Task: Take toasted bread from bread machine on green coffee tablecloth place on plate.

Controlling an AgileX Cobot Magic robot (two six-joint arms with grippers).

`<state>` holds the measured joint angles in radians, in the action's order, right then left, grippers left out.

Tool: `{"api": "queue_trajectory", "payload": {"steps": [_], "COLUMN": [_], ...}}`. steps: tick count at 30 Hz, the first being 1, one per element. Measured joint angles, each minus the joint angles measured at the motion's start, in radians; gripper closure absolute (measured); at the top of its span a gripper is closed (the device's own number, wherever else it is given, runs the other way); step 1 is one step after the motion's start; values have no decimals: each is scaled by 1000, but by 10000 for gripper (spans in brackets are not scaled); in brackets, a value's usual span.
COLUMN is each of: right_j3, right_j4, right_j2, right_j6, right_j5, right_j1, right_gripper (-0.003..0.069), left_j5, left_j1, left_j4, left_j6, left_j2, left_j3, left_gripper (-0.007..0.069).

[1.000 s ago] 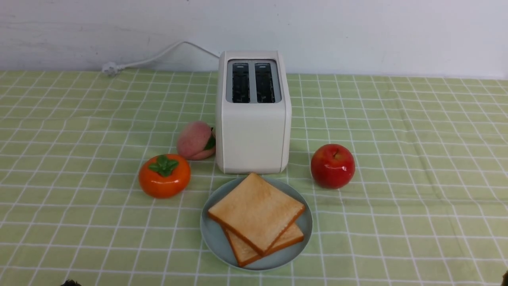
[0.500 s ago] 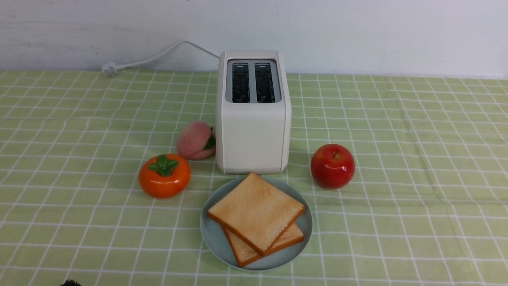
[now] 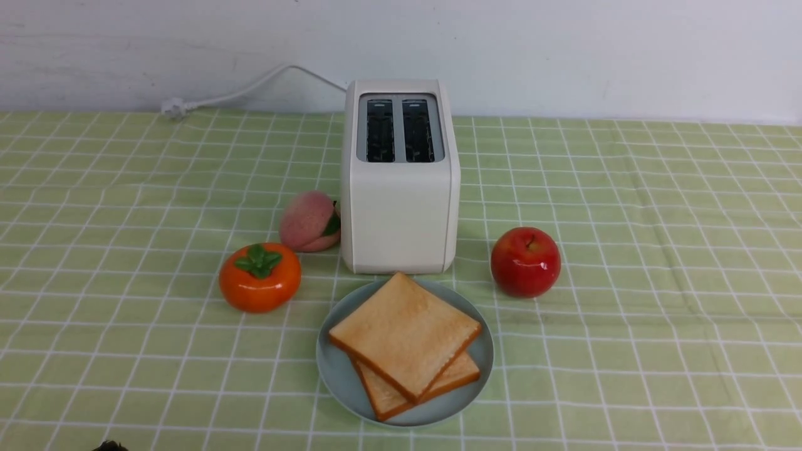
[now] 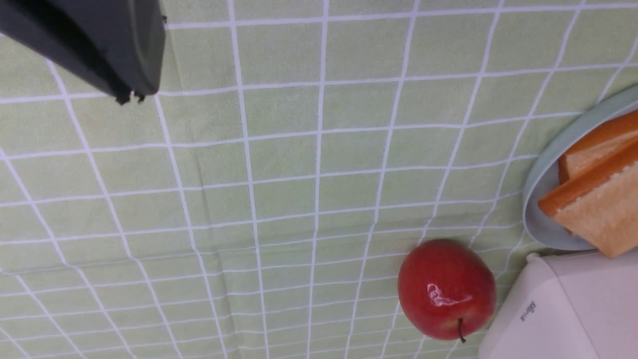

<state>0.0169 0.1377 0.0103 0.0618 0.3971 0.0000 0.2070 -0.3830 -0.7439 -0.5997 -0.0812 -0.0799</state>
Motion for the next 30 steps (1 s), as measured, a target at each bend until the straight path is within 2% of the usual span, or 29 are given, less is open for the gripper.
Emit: {"api": "queue_trajectory", "payload": {"steps": [30], "right_j3": [0], "right_j4": [1], "right_j2": [0], "right_j6": [0], "right_j5": [1], "right_j1": [0], "right_gripper": [658], "left_j5": [-4], "left_j1": [0], "left_j4": [0], "left_j6": [0], "left_j2": [0], "left_j3": [0], "left_gripper": [566]}}
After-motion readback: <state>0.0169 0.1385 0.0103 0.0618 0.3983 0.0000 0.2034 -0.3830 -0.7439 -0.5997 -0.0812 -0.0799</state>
